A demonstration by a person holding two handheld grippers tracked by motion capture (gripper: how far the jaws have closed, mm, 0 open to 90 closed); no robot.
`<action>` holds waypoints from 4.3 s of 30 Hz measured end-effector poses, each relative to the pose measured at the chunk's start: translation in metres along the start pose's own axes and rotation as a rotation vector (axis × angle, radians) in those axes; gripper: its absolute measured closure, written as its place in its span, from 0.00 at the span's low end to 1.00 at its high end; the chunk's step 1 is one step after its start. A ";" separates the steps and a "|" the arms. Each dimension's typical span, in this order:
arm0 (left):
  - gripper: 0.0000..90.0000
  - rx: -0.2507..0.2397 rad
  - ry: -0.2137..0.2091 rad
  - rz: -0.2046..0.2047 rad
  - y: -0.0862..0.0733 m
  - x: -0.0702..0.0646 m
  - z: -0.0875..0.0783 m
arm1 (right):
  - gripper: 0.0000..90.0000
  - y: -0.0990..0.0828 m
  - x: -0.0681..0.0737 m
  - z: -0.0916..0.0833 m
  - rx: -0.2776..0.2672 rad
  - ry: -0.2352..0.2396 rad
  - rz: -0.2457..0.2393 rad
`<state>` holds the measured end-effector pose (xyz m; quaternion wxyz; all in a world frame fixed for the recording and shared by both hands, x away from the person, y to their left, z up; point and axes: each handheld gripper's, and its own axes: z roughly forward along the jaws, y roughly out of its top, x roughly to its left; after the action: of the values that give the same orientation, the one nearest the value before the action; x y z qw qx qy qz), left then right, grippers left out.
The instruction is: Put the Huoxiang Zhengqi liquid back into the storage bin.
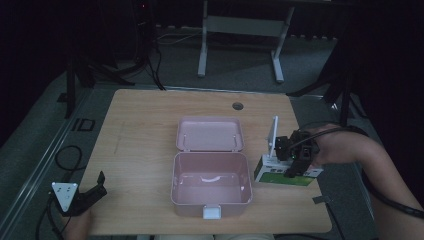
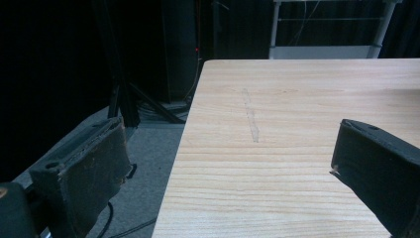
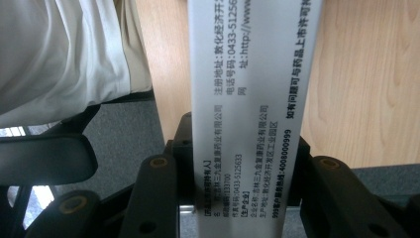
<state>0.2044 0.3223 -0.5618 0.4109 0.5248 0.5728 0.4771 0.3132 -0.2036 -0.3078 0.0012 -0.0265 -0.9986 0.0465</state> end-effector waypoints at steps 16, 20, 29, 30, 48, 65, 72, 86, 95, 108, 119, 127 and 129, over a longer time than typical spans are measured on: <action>0.02 -0.001 -0.001 0.003 0.000 0.000 0.000 | 0.70 0.054 0.001 -0.003 -0.029 0.014 -0.058; 0.02 -0.001 -0.002 0.002 0.000 0.000 0.000 | 0.70 0.070 0.002 -0.001 -0.015 0.016 -0.074; 0.02 -0.002 -0.003 0.002 0.000 0.000 0.000 | 0.70 0.100 0.006 0.001 -0.015 0.018 -0.099; 0.02 -0.001 -0.005 0.003 0.000 0.000 0.000 | 0.70 0.102 0.006 0.001 -0.017 0.019 -0.105; 0.02 -0.002 -0.006 0.004 0.000 0.000 0.000 | 0.70 0.152 0.017 0.021 -0.007 0.038 -0.173; 0.02 -0.002 -0.007 0.006 0.000 0.000 0.000 | 0.70 0.162 0.013 0.070 0.003 0.047 -0.180; 0.02 -0.003 -0.006 0.006 0.000 0.000 0.000 | 0.70 0.163 0.011 0.097 0.017 0.067 -0.185; 0.02 -0.003 -0.007 0.008 0.000 0.000 0.000 | 0.70 0.167 0.009 0.135 0.029 0.085 -0.170; 0.02 0.000 -0.006 0.009 0.000 0.000 0.000 | 0.69 0.166 0.009 0.147 0.022 0.105 -0.164; 0.02 0.000 -0.006 0.010 0.000 0.000 0.001 | 0.55 0.159 0.007 0.121 0.007 0.090 -0.121; 0.02 0.003 -0.004 0.013 0.000 0.000 0.001 | 0.47 0.145 0.007 0.076 -0.082 0.043 -0.100; 0.02 0.002 -0.002 0.013 0.000 -0.001 0.001 | 0.41 0.124 -0.002 0.055 -0.146 0.005 -0.042; 0.02 0.003 -0.001 0.013 0.000 -0.001 0.001 | 0.37 0.117 -0.005 0.051 -0.171 -0.009 -0.018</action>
<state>0.2050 0.3218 -0.5619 0.4074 0.5295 0.5695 0.4788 0.3244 -0.0923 -0.3692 -0.0053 -0.0171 -0.9991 -0.0387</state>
